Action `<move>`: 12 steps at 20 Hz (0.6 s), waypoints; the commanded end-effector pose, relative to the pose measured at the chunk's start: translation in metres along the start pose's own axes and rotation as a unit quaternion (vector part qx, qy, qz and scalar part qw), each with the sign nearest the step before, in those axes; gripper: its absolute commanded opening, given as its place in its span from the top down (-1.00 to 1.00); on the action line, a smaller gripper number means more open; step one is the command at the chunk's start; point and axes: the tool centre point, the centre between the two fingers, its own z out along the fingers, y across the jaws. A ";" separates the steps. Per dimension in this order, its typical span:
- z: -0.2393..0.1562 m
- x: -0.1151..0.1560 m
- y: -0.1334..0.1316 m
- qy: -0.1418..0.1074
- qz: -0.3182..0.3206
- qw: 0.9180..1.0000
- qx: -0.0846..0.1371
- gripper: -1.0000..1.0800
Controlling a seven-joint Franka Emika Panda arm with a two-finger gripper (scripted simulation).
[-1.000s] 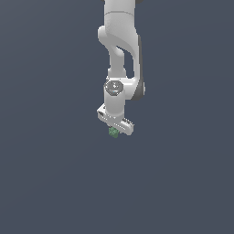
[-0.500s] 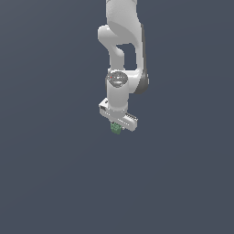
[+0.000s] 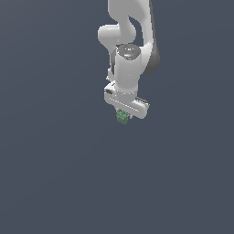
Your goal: Pick up the object and move it to a goal position.
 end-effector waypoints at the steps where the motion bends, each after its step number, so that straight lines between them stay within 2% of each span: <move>1: -0.025 -0.006 -0.006 0.000 0.000 1.000 -0.001 1.00; 7: -0.074 -0.017 -0.020 0.000 0.000 1.000 -0.001 1.00; 12: -0.100 -0.023 -0.029 0.000 0.000 1.000 0.000 1.00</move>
